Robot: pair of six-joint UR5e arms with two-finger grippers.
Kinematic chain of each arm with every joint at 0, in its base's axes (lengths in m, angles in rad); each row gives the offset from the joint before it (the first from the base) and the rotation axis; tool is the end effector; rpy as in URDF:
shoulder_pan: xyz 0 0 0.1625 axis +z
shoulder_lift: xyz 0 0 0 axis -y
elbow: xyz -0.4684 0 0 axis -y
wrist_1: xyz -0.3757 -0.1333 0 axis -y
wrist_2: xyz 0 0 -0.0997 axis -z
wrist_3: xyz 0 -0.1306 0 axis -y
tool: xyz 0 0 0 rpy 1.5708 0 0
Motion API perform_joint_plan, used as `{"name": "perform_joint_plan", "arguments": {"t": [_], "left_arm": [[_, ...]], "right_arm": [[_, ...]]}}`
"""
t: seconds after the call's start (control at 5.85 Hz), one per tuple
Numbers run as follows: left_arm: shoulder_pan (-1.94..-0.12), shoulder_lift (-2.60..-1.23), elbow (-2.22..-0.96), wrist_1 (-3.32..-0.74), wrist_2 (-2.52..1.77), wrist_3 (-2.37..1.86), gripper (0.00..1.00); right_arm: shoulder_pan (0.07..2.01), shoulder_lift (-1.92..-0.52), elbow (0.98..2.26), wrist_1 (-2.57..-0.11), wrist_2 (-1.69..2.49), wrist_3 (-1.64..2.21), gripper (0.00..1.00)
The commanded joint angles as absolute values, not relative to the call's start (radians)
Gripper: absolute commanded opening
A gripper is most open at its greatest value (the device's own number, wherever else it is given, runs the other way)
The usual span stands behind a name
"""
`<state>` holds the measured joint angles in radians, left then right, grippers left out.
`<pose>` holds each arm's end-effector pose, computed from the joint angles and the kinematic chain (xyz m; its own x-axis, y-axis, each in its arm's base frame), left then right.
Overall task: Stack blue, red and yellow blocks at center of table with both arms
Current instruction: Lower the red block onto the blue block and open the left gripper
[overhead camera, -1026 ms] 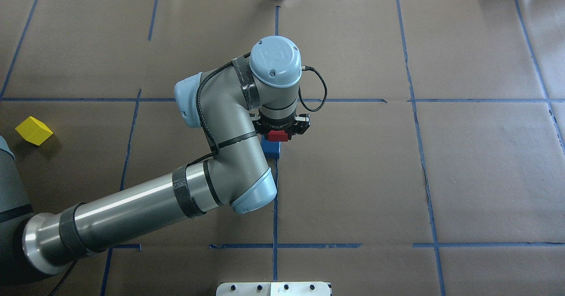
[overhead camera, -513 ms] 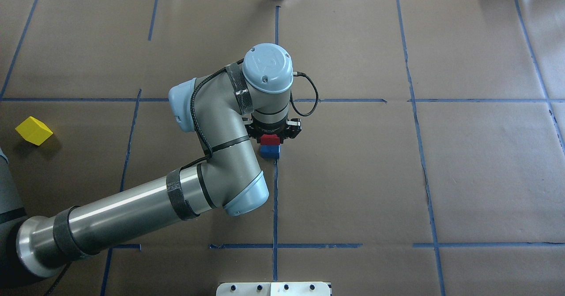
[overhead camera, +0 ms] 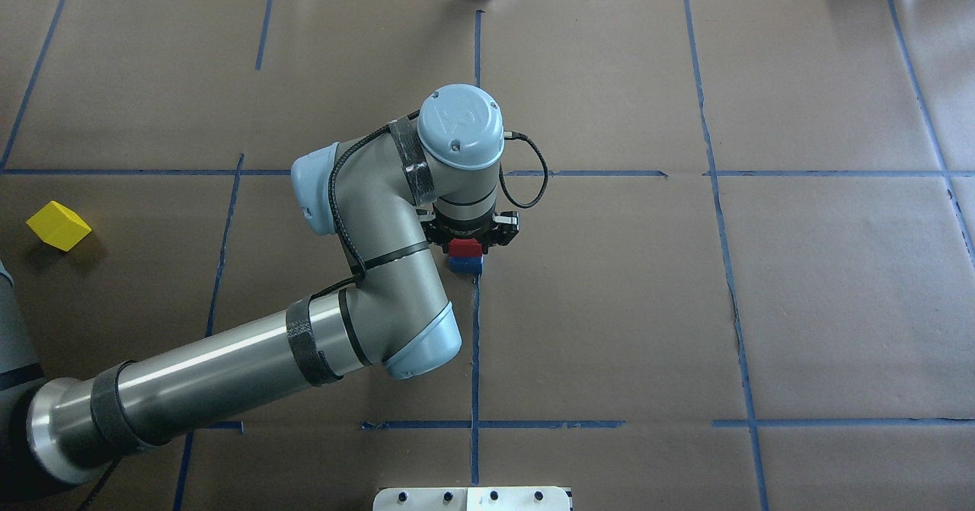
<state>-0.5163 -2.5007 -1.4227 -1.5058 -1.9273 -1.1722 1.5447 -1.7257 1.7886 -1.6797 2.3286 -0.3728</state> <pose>0.6504 -0.4701 0.2046 0.7064 0.0172 -0.7076 -0.0119 0.9999 0.0125 0.0331 -0.3989 0.7010 0.6675 -0.3519 0.6562 0.2890 0.9346 0.2073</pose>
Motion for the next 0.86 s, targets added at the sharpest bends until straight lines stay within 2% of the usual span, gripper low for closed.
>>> {"name": "perform_joint_plan", "arguments": {"t": [0.0, 0.17, 0.51, 0.68], "left_arm": [[-0.511, -2.494, -1.425, -1.511, -1.927, -1.169, 0.76], [-0.511, -2.497, -1.431, -1.511, -1.919, -1.169, 1.00], [-0.578, -2.464, -1.594, -1.485, -1.913, -1.102, 1.00], [-0.648, -2.339, -1.691, -1.482, -1.974, -0.960, 1.00]], "right_arm": [[1.545, -1.726, 1.786, -1.680, 2.329, -0.373, 1.00], [1.545, -1.724, 1.786, -1.680, 2.329, -0.373, 1.00], [1.545, -1.724, 1.786, -1.680, 2.329, -0.373, 1.00], [1.545, -1.724, 1.786, -1.680, 2.329, -0.373, 1.00]]}}
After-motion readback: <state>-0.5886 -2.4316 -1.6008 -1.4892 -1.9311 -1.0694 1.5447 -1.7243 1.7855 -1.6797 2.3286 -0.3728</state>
